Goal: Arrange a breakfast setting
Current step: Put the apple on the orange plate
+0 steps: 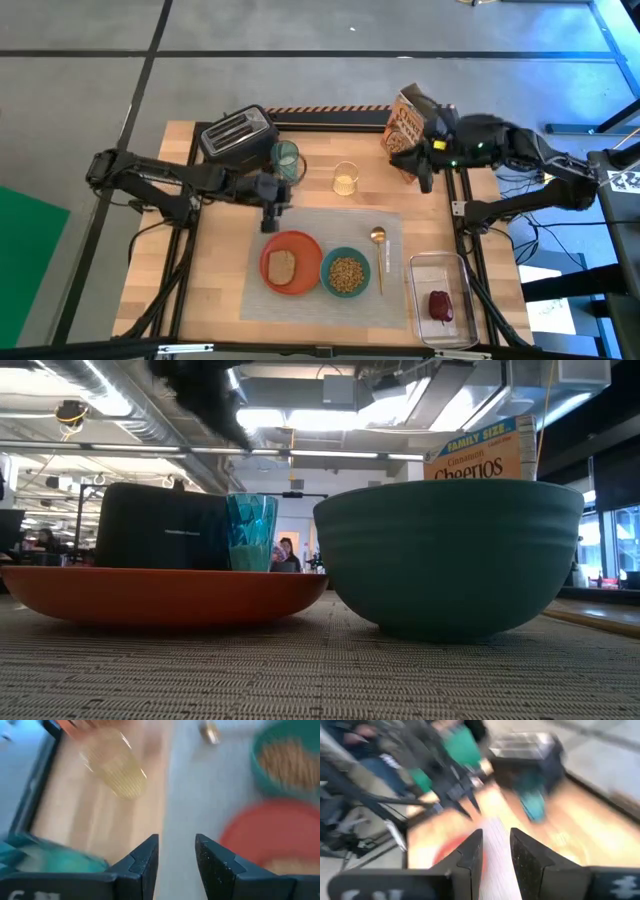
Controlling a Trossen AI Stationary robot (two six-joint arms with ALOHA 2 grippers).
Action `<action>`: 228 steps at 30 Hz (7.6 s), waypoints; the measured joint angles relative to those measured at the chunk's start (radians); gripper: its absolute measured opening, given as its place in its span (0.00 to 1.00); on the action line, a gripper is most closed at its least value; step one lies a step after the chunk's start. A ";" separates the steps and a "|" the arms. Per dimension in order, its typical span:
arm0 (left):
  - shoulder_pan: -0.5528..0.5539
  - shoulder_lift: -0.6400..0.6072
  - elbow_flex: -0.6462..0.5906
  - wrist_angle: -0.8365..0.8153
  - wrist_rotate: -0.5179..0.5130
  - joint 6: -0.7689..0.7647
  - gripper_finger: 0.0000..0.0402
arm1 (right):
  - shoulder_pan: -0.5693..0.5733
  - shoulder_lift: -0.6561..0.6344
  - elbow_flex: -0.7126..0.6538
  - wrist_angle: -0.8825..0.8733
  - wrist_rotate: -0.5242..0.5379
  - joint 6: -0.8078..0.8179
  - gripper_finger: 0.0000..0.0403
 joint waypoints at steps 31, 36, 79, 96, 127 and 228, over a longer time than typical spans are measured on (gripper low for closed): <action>0.350 0.000 0.064 0.466 0.146 -0.055 0.31 | 0.921 0.303 -0.354 -0.137 -0.172 1.783 0.78; 0.356 0.000 0.063 0.462 0.166 -0.050 0.31 | 0.965 0.323 -0.407 -0.120 -0.210 1.790 0.78; 0.346 0.000 0.063 0.406 0.167 -0.024 0.31 | 1.020 0.616 -0.418 -0.060 -0.321 1.654 0.73; 0.330 0.000 0.063 0.393 0.244 -0.027 0.31 | 1.019 0.482 -0.324 -0.334 -0.098 1.660 0.62; 0.076 0.000 0.062 0.822 0.105 0.308 0.31 | 0.520 0.258 -0.189 0.159 1.343 1.524 0.63; 0.067 0.061 0.063 1.083 0.056 0.981 0.02 | 0.201 0.274 -0.189 1.015 0.641 0.761 0.71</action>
